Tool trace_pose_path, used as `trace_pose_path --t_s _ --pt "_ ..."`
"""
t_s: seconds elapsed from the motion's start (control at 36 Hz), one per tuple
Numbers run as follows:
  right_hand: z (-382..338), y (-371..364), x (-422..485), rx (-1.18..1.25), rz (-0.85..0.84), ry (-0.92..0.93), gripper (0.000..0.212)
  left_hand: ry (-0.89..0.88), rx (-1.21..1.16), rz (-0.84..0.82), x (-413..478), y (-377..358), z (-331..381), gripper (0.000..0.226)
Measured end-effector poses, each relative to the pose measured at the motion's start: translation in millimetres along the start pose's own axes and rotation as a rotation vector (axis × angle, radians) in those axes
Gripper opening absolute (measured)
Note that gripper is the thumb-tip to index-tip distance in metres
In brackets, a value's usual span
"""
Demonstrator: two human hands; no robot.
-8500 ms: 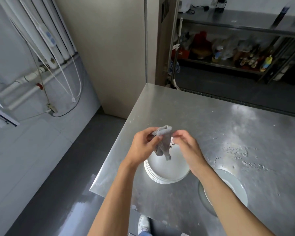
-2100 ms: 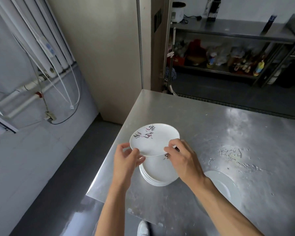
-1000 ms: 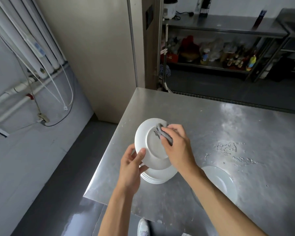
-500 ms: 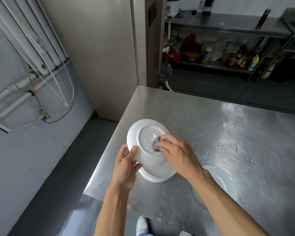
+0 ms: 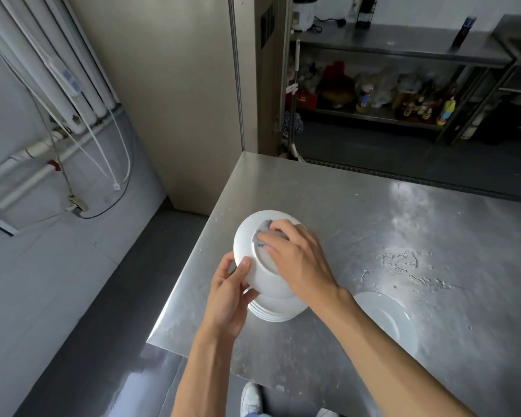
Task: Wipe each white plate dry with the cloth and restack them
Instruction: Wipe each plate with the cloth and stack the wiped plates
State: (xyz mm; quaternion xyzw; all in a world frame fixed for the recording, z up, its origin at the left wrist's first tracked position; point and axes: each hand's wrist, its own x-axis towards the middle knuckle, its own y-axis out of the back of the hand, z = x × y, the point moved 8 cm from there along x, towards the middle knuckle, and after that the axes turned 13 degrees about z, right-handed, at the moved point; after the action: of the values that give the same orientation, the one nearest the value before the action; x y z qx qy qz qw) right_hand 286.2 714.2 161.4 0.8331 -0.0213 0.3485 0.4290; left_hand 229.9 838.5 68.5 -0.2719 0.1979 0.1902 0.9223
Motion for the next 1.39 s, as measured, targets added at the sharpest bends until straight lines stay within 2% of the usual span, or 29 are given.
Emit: trace_pose_path --t_s 0.08,0.22,0.33,0.5,0.61,0.78,0.86,1.03,1.14,1.22,1.39 --pt "-13 1 -5 0.03 0.002 0.107 0.028 0.002 -0.047 0.019 1 2 3 0.027" --pt "-14 8 -16 0.053 0.017 0.217 0.016 -0.006 -0.068 0.048 3 13 11 0.037" --pt "2 16 -18 0.015 0.069 0.147 0.015 -0.013 -0.074 0.055 2 20 15 0.04" --pt "23 24 -11 -0.044 0.121 -0.049 0.005 0.014 -0.014 0.023 -3 15 10 0.027" --pt "20 20 0 -0.022 0.127 -0.135 0.009 0.012 0.02 0.003 -9 8 7 0.019" --pt "-18 12 5 0.183 0.044 -0.019 0.021 -0.021 0.026 0.013 -11 3 10 0.026" --pt "-29 7 -3 0.247 -0.025 0.023 0.014 -0.022 -0.034 0.054 -8 9 14 0.03" --pt "-18 10 -19 0.226 -0.057 0.043 0.014 -0.055 -0.055 0.075 -6 25 25 0.035" --pt "14 18 -23 0.165 0.064 -0.144 0.014 -0.057 -0.036 0.08 -5 28 27 0.03" --pt "30 22 -22 0.136 0.125 -0.281 0.016 -0.063 0.005 0.066 -6 28 26 0.034" --pt "41 19 -8 0.102 0.117 -0.428 0.017 -0.079 0.09 0.051 -8 29 22 0.036"
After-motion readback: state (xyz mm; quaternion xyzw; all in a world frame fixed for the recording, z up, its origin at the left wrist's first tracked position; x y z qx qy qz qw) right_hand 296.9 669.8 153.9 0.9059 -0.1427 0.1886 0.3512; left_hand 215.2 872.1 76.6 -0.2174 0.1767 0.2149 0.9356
